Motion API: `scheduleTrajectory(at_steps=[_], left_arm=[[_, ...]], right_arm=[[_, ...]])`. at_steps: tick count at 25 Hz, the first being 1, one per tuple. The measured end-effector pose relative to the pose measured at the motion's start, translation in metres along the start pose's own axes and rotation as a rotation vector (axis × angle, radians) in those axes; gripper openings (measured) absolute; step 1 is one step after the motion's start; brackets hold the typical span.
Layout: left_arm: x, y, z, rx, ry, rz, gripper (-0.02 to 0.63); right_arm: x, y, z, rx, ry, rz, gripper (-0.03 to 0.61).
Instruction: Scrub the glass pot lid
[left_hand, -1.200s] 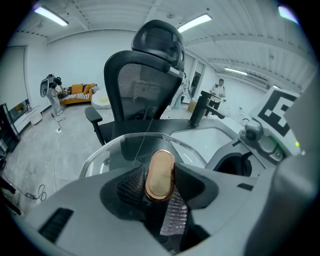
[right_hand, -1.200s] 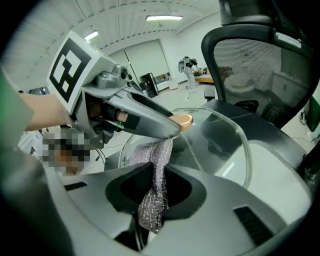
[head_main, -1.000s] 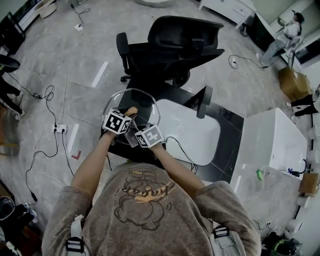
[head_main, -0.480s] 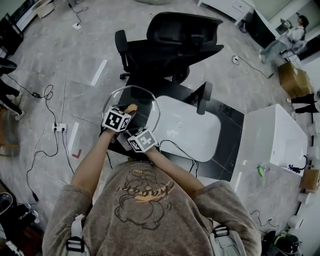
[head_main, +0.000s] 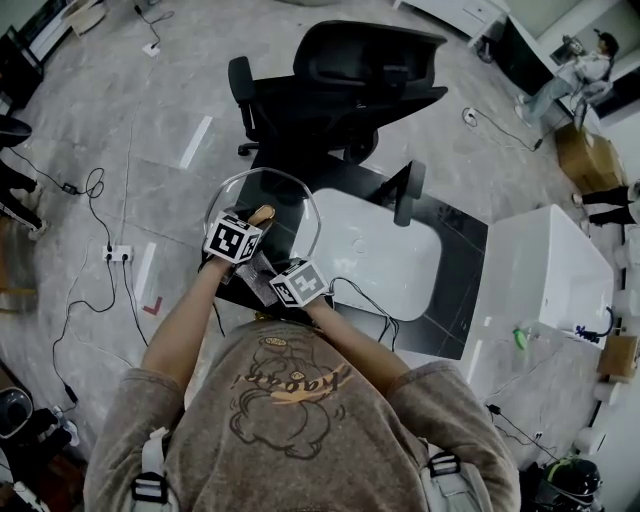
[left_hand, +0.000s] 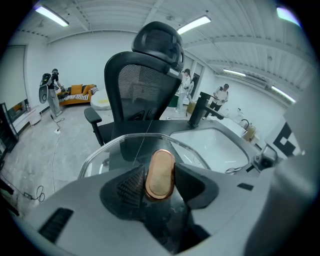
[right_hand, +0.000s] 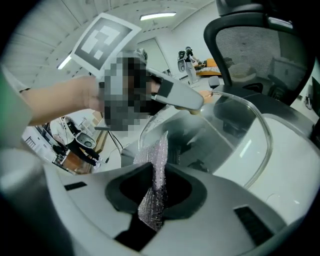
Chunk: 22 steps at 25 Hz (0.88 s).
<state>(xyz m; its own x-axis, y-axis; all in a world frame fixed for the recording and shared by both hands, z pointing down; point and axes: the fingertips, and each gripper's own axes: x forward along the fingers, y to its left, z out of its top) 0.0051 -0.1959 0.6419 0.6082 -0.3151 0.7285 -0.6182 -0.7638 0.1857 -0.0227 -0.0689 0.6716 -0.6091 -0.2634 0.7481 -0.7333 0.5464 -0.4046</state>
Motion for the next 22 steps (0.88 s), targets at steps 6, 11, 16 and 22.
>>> scheduleTrajectory(at_steps=[6,11,16,22], left_arm=[[0.001,0.000,0.000,0.009,-0.002,-0.006,0.198],[0.000,0.000,-0.001,0.014,-0.006,-0.006,0.198],[0.002,-0.002,-0.001,0.023,-0.008,-0.014,0.195],[0.001,-0.001,-0.001,0.031,-0.011,-0.019,0.195]], right_arm=[[-0.023,-0.017,-0.011,0.044,-0.001,-0.006,0.086],[-0.034,-0.048,-0.025,0.126,-0.003,-0.009,0.091],[-0.051,-0.079,-0.029,0.196,-0.025,-0.027,0.095],[-0.069,-0.129,-0.012,0.273,-0.075,-0.121,0.101]])
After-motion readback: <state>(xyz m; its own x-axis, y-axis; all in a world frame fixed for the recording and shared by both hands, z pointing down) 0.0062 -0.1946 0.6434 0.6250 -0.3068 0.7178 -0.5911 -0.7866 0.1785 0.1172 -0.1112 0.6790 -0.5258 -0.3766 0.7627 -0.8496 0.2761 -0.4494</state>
